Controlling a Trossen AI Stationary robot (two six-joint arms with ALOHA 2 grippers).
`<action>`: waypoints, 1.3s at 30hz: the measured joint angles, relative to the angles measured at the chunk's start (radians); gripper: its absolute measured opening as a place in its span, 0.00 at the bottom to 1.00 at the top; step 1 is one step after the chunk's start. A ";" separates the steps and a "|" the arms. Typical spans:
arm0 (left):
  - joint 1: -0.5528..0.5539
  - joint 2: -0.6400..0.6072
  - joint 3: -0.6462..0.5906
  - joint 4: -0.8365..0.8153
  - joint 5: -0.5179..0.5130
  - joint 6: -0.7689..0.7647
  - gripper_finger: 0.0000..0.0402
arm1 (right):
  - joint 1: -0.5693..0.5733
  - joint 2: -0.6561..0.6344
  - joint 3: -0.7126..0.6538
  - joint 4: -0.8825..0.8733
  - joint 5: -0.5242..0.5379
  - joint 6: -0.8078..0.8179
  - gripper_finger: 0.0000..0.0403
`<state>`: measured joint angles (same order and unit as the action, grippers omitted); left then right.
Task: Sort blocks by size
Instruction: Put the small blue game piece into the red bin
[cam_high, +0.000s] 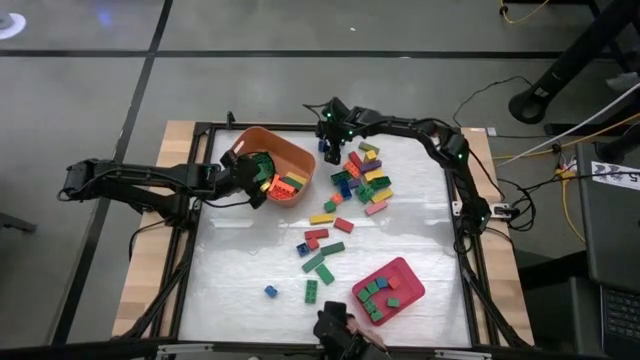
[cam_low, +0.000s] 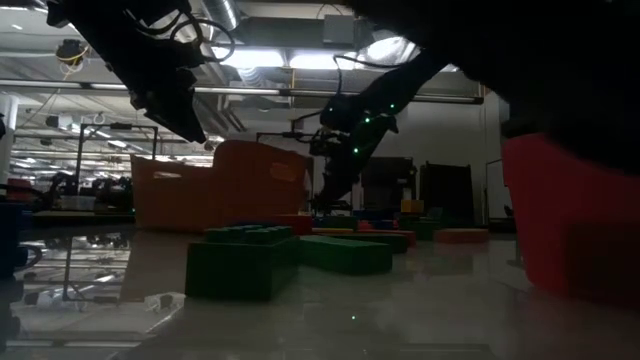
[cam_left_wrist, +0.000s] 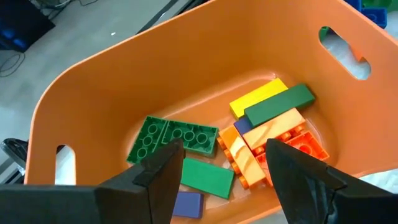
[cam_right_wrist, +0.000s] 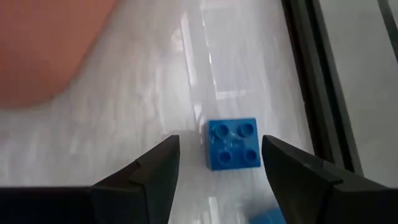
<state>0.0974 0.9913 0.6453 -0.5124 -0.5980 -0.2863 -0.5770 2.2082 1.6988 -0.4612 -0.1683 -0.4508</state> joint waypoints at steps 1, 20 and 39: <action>0.000 0.000 0.000 0.000 0.000 0.000 0.54 | -0.001 0.000 -0.001 -0.001 0.002 -0.001 0.56; 0.000 0.000 0.000 0.000 0.002 -0.002 0.54 | -0.034 0.032 0.000 0.044 -0.036 0.005 0.56; -0.001 0.000 0.000 0.000 0.004 -0.002 0.54 | -0.065 0.052 0.000 0.044 -0.167 0.029 0.56</action>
<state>0.0967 0.9913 0.6453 -0.5121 -0.5941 -0.2878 -0.6418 2.2601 1.6989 -0.4175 -0.3351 -0.4223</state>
